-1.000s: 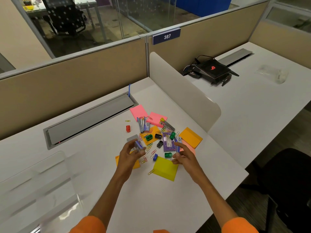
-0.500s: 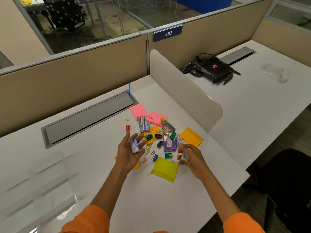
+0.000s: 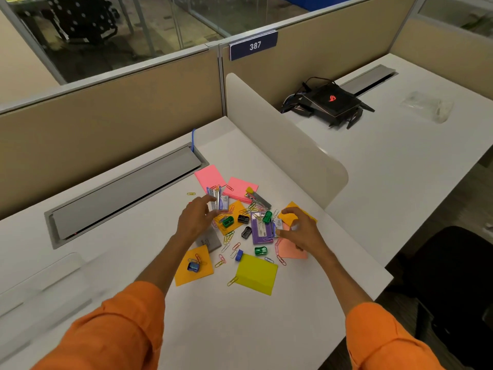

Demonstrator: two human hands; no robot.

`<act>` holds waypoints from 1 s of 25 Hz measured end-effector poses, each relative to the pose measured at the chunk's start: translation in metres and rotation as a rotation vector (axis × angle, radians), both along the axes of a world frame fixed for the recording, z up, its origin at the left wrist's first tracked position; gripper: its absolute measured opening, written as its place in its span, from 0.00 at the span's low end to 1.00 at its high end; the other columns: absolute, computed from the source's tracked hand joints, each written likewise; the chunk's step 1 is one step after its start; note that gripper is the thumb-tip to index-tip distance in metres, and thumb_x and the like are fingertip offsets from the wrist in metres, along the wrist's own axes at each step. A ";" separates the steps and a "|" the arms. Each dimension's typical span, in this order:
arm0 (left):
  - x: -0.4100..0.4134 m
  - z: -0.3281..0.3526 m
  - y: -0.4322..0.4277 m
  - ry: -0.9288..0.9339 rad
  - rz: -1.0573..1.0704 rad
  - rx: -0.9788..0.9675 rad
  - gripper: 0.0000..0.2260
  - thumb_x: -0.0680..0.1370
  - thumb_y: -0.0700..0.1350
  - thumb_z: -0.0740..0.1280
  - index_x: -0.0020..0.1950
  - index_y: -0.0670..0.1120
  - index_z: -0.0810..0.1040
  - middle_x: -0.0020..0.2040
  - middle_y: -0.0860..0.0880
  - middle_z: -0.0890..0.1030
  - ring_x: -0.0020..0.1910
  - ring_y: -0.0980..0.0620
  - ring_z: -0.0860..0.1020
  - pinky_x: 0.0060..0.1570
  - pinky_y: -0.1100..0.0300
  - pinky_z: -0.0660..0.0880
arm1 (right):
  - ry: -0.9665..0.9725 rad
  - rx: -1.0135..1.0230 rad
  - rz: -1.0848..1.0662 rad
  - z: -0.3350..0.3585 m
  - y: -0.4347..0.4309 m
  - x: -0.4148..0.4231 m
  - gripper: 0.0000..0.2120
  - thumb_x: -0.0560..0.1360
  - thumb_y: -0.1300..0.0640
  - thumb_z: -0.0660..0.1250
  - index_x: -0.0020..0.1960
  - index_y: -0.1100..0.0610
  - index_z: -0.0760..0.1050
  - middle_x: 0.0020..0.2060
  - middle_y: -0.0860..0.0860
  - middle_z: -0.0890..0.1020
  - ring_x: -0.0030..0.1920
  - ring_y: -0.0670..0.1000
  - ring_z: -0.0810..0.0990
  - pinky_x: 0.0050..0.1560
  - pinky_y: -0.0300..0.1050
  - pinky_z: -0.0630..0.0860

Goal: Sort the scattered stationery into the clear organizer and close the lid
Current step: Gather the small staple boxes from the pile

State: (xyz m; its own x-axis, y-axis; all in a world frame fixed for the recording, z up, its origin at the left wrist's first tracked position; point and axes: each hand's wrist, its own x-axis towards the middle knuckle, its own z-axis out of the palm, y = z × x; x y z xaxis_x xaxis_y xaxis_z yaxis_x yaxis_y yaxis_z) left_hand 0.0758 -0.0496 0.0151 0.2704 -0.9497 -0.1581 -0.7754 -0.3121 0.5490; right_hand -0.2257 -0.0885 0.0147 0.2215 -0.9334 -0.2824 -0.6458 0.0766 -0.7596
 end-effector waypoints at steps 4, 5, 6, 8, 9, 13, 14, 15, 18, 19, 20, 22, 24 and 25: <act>0.007 -0.002 -0.029 -0.271 -0.169 0.099 0.29 0.71 0.50 0.75 0.70 0.52 0.70 0.59 0.44 0.74 0.52 0.43 0.79 0.47 0.50 0.78 | 0.192 -0.062 0.201 -0.008 -0.014 0.000 0.28 0.67 0.51 0.78 0.64 0.46 0.72 0.43 0.51 0.82 0.37 0.50 0.78 0.29 0.39 0.71; 0.008 -0.002 -0.035 -0.295 -0.191 0.105 0.31 0.70 0.50 0.77 0.71 0.52 0.70 0.59 0.44 0.73 0.51 0.42 0.79 0.47 0.50 0.79 | 0.233 -0.070 0.238 -0.010 -0.016 0.000 0.28 0.68 0.51 0.77 0.65 0.46 0.72 0.43 0.50 0.81 0.38 0.48 0.77 0.30 0.39 0.70; 0.009 -0.003 -0.040 -0.311 -0.208 0.109 0.33 0.69 0.50 0.78 0.71 0.52 0.69 0.60 0.43 0.73 0.51 0.41 0.80 0.47 0.49 0.80 | 0.267 -0.070 0.265 -0.012 -0.019 -0.001 0.28 0.68 0.50 0.77 0.65 0.46 0.71 0.42 0.49 0.81 0.39 0.47 0.76 0.30 0.39 0.68; 0.009 -0.005 -0.047 -0.314 -0.225 0.114 0.34 0.68 0.51 0.78 0.71 0.52 0.69 0.60 0.43 0.73 0.51 0.42 0.80 0.47 0.49 0.81 | 0.308 -0.065 0.300 -0.015 -0.023 -0.004 0.28 0.68 0.50 0.77 0.64 0.45 0.71 0.42 0.47 0.80 0.40 0.46 0.76 0.29 0.37 0.65; 0.010 -0.006 -0.048 -0.307 -0.228 0.114 0.34 0.68 0.51 0.78 0.71 0.52 0.69 0.60 0.43 0.73 0.51 0.42 0.80 0.47 0.49 0.80 | 0.316 -0.062 0.313 -0.016 -0.025 -0.005 0.27 0.67 0.50 0.77 0.64 0.46 0.72 0.44 0.48 0.81 0.41 0.46 0.76 0.29 0.37 0.66; 0.013 -0.007 -0.051 -0.231 -0.213 0.076 0.31 0.69 0.46 0.78 0.69 0.52 0.70 0.59 0.44 0.75 0.52 0.43 0.80 0.46 0.51 0.79 | 0.332 -0.039 0.337 -0.019 -0.029 -0.010 0.27 0.66 0.50 0.78 0.62 0.45 0.73 0.48 0.50 0.83 0.46 0.50 0.80 0.38 0.44 0.75; 0.015 -0.006 -0.050 -0.215 -0.207 0.060 0.29 0.70 0.44 0.77 0.68 0.51 0.71 0.59 0.44 0.75 0.52 0.44 0.80 0.44 0.52 0.79 | 0.339 -0.039 0.339 -0.019 -0.029 -0.010 0.27 0.66 0.50 0.78 0.62 0.45 0.73 0.49 0.50 0.83 0.47 0.51 0.80 0.40 0.45 0.76; 0.015 -0.006 -0.050 -0.205 -0.202 0.048 0.28 0.70 0.42 0.77 0.68 0.51 0.71 0.58 0.44 0.75 0.52 0.44 0.79 0.42 0.53 0.78 | 0.342 -0.043 0.339 -0.018 -0.029 -0.011 0.26 0.66 0.50 0.77 0.62 0.45 0.73 0.50 0.50 0.83 0.47 0.51 0.80 0.41 0.45 0.76; 0.017 -0.007 -0.048 -0.193 -0.187 0.026 0.26 0.71 0.40 0.75 0.67 0.50 0.72 0.59 0.44 0.75 0.52 0.44 0.79 0.38 0.58 0.75 | 0.348 -0.068 0.327 -0.016 -0.027 -0.012 0.25 0.67 0.48 0.77 0.61 0.45 0.74 0.49 0.49 0.83 0.45 0.50 0.80 0.41 0.46 0.77; 0.017 -0.007 -0.047 -0.187 -0.182 0.022 0.26 0.71 0.40 0.75 0.67 0.50 0.72 0.60 0.44 0.75 0.52 0.45 0.79 0.38 0.59 0.74 | 0.350 -0.077 0.323 -0.014 -0.026 -0.012 0.24 0.67 0.48 0.77 0.61 0.45 0.74 0.49 0.49 0.83 0.44 0.50 0.80 0.41 0.46 0.78; 0.018 -0.007 -0.046 -0.179 -0.177 0.018 0.25 0.71 0.40 0.75 0.67 0.50 0.72 0.60 0.44 0.75 0.53 0.45 0.79 0.38 0.59 0.73 | 0.355 -0.086 0.321 -0.011 -0.025 -0.012 0.24 0.67 0.48 0.77 0.60 0.46 0.73 0.48 0.49 0.83 0.44 0.50 0.80 0.41 0.47 0.78; 0.018 -0.008 -0.044 -0.163 -0.168 0.011 0.25 0.72 0.39 0.74 0.66 0.50 0.72 0.60 0.44 0.75 0.53 0.46 0.79 0.37 0.61 0.72 | 0.393 -0.112 0.326 -0.006 -0.023 -0.011 0.24 0.67 0.48 0.77 0.59 0.46 0.72 0.45 0.50 0.83 0.42 0.51 0.80 0.38 0.46 0.77; 0.019 -0.009 -0.042 -0.157 -0.155 0.011 0.24 0.72 0.39 0.74 0.66 0.50 0.72 0.60 0.44 0.76 0.52 0.47 0.78 0.34 0.64 0.69 | 0.441 -0.168 0.339 -0.002 -0.021 -0.009 0.24 0.67 0.49 0.76 0.59 0.46 0.71 0.45 0.50 0.82 0.40 0.50 0.78 0.32 0.40 0.71; 0.018 -0.009 -0.041 -0.158 -0.150 0.014 0.24 0.72 0.40 0.74 0.66 0.49 0.72 0.60 0.44 0.76 0.52 0.47 0.78 0.34 0.64 0.69 | 0.464 -0.207 0.345 0.000 -0.020 -0.008 0.24 0.67 0.50 0.76 0.60 0.47 0.71 0.46 0.49 0.81 0.39 0.49 0.76 0.30 0.38 0.67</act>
